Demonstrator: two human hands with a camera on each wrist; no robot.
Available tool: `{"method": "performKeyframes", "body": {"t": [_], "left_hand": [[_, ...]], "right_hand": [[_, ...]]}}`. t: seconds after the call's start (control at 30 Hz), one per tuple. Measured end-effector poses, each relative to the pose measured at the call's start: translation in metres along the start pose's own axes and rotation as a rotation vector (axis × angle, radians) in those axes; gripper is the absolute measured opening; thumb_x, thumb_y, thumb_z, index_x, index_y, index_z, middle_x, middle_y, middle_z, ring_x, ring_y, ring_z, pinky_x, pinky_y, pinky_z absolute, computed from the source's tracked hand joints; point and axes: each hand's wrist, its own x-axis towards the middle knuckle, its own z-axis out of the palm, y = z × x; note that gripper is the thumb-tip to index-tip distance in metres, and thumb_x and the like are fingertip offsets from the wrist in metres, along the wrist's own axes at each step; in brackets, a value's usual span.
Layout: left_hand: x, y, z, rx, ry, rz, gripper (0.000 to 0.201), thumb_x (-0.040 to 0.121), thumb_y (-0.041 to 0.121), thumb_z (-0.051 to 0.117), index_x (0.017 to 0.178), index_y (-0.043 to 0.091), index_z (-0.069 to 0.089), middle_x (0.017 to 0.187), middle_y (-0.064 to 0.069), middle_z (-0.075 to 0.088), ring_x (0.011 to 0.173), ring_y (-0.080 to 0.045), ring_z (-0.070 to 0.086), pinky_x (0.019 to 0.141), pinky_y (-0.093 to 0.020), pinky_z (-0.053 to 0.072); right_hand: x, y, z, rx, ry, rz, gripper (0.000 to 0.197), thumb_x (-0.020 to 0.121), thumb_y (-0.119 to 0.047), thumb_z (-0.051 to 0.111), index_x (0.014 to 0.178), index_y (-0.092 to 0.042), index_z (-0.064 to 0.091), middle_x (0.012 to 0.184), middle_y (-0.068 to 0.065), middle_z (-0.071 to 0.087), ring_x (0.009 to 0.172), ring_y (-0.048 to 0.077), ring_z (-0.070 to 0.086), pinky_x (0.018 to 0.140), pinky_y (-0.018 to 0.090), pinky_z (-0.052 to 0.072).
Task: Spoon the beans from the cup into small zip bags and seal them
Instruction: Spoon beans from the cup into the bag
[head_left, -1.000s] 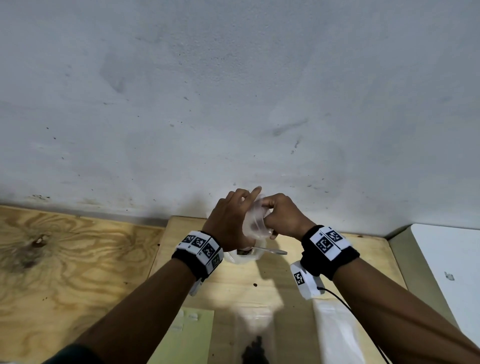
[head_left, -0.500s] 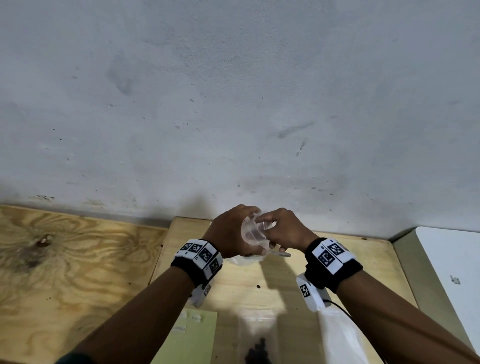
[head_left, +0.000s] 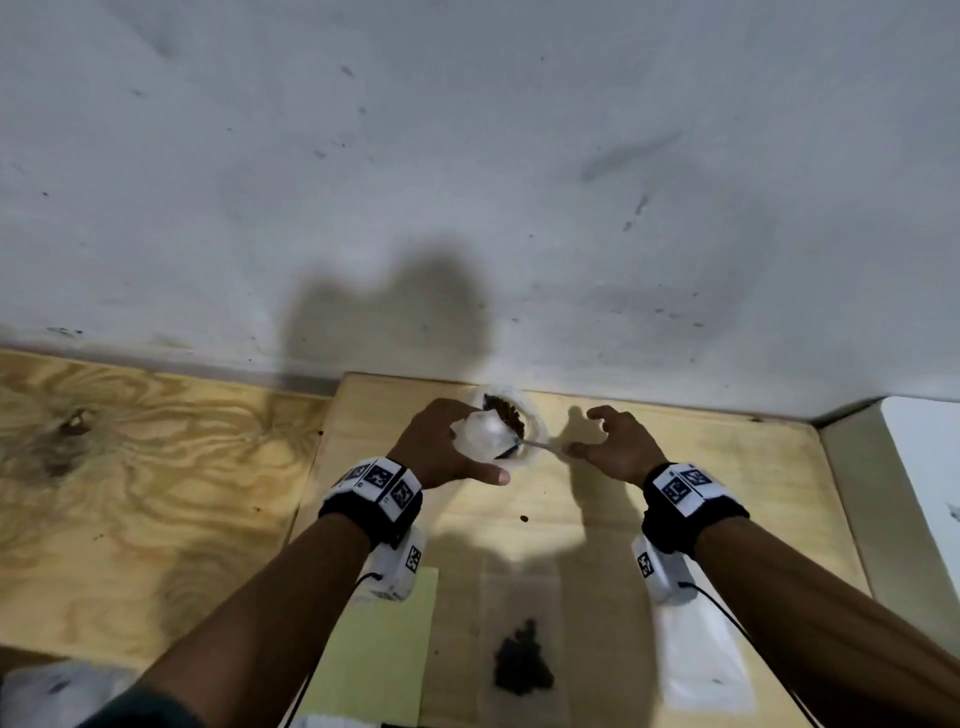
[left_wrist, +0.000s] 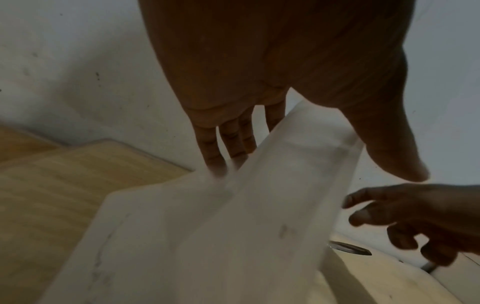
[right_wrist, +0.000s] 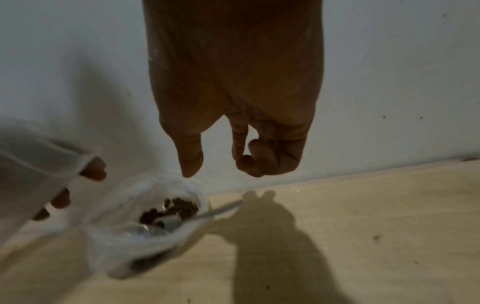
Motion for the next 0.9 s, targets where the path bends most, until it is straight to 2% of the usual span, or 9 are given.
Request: {"method": "performKeyframes", "body": {"t": [0.07, 0.13, 0.23, 0.37, 0.5, 0.57, 0.63, 0.73, 0.9], "left_hand": [[0.005, -0.005, 0.005, 0.000, -0.040, -0.026, 0.081, 0.054, 0.036, 0.094, 0.124, 0.014, 0.059, 0.125, 0.002, 0.054, 0.107, -0.014, 0.053, 0.095, -0.035, 0.049], [0.011, -0.010, 0.011, 0.003, -0.084, -0.058, 0.091, 0.055, 0.040, 0.093, 0.133, 0.019, 0.052, 0.131, 0.007, 0.047, 0.117, -0.015, 0.050, 0.100, -0.033, 0.045], [0.019, -0.017, 0.016, -0.037, -0.099, -0.104, 0.091, 0.054, 0.041, 0.093, 0.133, 0.022, 0.053, 0.133, 0.006, 0.051, 0.116, -0.015, 0.052, 0.098, -0.033, 0.047], [0.029, -0.024, 0.019, -0.076, -0.079, -0.129, 0.087, 0.055, 0.045, 0.092, 0.132, 0.025, 0.055, 0.122, 0.007, 0.059, 0.106, -0.014, 0.056, 0.089, -0.029, 0.048], [0.037, -0.031, 0.020, -0.133, -0.032, -0.196, 0.076, 0.049, 0.051, 0.092, 0.115, 0.028, 0.062, 0.111, 0.008, 0.065, 0.100, -0.011, 0.061, 0.077, -0.023, 0.046], [0.041, -0.034, 0.020, -0.155, -0.016, -0.209, 0.082, 0.043, 0.059, 0.090, 0.114, 0.028, 0.064, 0.111, 0.009, 0.067, 0.101, -0.011, 0.062, 0.077, -0.023, 0.047], [0.043, -0.039, 0.021, -0.169, 0.001, -0.207, 0.088, 0.037, 0.064, 0.087, 0.115, 0.030, 0.065, 0.112, 0.010, 0.067, 0.102, -0.010, 0.062, 0.078, -0.023, 0.048], [0.046, -0.043, 0.020, -0.181, 0.006, -0.203, 0.080, 0.041, 0.055, 0.092, 0.113, 0.032, 0.066, 0.110, 0.014, 0.067, 0.103, -0.008, 0.063, 0.077, -0.021, 0.049], [0.045, -0.046, 0.019, -0.114, 0.010, -0.145, 0.088, 0.050, 0.043, 0.094, 0.128, 0.024, 0.057, 0.114, 0.010, 0.058, 0.101, -0.008, 0.055, 0.082, -0.021, 0.043]], "right_hand": [[0.008, 0.006, 0.009, -0.075, -0.093, 0.018, 0.083, 0.073, -0.065, 0.074, 0.138, -0.020, 0.050, 0.140, 0.008, 0.054, 0.121, 0.026, 0.056, 0.092, 0.032, 0.046], [0.013, 0.009, 0.015, -0.081, -0.141, -0.004, 0.065, 0.073, -0.066, 0.073, 0.118, -0.020, 0.065, 0.126, 0.007, 0.063, 0.104, 0.023, 0.060, 0.081, 0.030, 0.045], [0.014, 0.011, 0.016, 0.027, -0.079, -0.096, 0.030, 0.080, -0.046, 0.077, 0.086, -0.017, 0.074, 0.095, 0.007, 0.073, 0.087, 0.022, 0.064, 0.071, 0.029, 0.045], [0.014, 0.009, 0.013, 0.247, 0.130, -0.166, 0.016, 0.082, -0.020, 0.077, 0.071, -0.011, 0.069, 0.075, 0.004, 0.070, 0.070, 0.021, 0.063, 0.065, 0.028, 0.043], [0.005, -0.002, 0.008, 0.546, 0.246, -0.287, 0.023, 0.088, -0.007, 0.070, 0.072, -0.008, 0.052, 0.076, 0.000, 0.069, 0.045, 0.014, 0.053, 0.051, 0.027, 0.042], [0.004, -0.005, 0.010, 0.537, 0.331, -0.341, 0.023, 0.088, -0.010, 0.070, 0.075, -0.007, 0.050, 0.074, 0.005, 0.070, 0.044, 0.017, 0.049, 0.047, 0.028, 0.039], [0.004, -0.006, 0.015, 0.453, 0.408, -0.367, 0.021, 0.088, -0.016, 0.069, 0.077, -0.013, 0.051, 0.065, 0.000, 0.068, 0.042, 0.018, 0.046, 0.048, 0.032, 0.040], [0.003, -0.009, 0.027, 0.275, 0.490, -0.405, 0.017, 0.090, -0.020, 0.068, 0.080, -0.016, 0.053, 0.058, -0.016, 0.059, 0.043, 0.014, 0.051, 0.053, 0.032, 0.043], [0.013, -0.007, 0.041, 0.346, 0.496, -0.405, 0.021, 0.090, -0.017, 0.067, 0.080, -0.017, 0.049, 0.076, -0.014, 0.068, 0.039, 0.012, 0.045, 0.048, 0.028, 0.039]]}}
